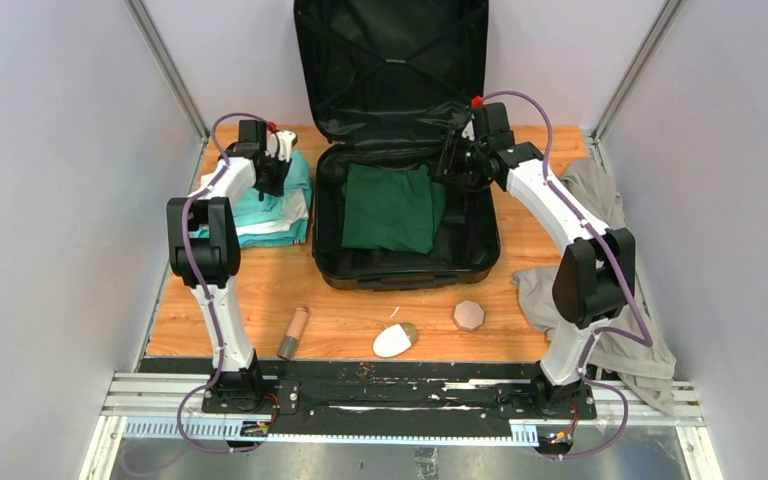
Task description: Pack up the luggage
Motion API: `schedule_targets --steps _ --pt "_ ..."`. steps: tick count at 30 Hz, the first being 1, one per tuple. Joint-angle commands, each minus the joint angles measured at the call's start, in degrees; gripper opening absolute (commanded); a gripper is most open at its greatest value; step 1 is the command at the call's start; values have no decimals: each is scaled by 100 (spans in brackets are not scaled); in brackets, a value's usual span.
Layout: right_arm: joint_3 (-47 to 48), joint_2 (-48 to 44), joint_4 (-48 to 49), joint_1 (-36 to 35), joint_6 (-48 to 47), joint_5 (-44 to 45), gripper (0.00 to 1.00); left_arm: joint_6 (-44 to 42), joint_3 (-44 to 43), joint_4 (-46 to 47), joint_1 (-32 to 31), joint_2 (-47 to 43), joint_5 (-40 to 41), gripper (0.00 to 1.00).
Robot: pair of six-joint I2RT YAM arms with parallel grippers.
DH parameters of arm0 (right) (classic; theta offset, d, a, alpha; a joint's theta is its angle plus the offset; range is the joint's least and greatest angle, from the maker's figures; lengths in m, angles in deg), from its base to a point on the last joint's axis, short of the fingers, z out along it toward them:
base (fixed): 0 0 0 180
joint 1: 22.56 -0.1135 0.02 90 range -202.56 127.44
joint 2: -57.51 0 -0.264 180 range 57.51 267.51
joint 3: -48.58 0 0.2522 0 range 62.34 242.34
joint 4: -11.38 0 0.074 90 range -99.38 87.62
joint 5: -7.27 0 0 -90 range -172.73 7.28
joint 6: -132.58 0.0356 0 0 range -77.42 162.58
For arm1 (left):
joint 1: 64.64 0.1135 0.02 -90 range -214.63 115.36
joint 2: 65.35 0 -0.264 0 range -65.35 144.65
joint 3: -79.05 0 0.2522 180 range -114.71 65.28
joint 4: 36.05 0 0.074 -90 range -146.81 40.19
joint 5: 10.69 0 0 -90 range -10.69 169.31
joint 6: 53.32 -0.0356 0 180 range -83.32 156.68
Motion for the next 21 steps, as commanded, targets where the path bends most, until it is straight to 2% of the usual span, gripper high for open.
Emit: schedule_targets --steps 1,10,21 --pt "-221 -564 26 -92 110 -190 52 64 -163 -114 101 -20 -54 0" --pt "-747 -1107 51 -126 207 -174 51 713 -376 -292 621 -1259 -960 0" --pt "-1251 -1636 231 -130 502 -318 50 1200 -712 -771 649 -1948 -1896 0"
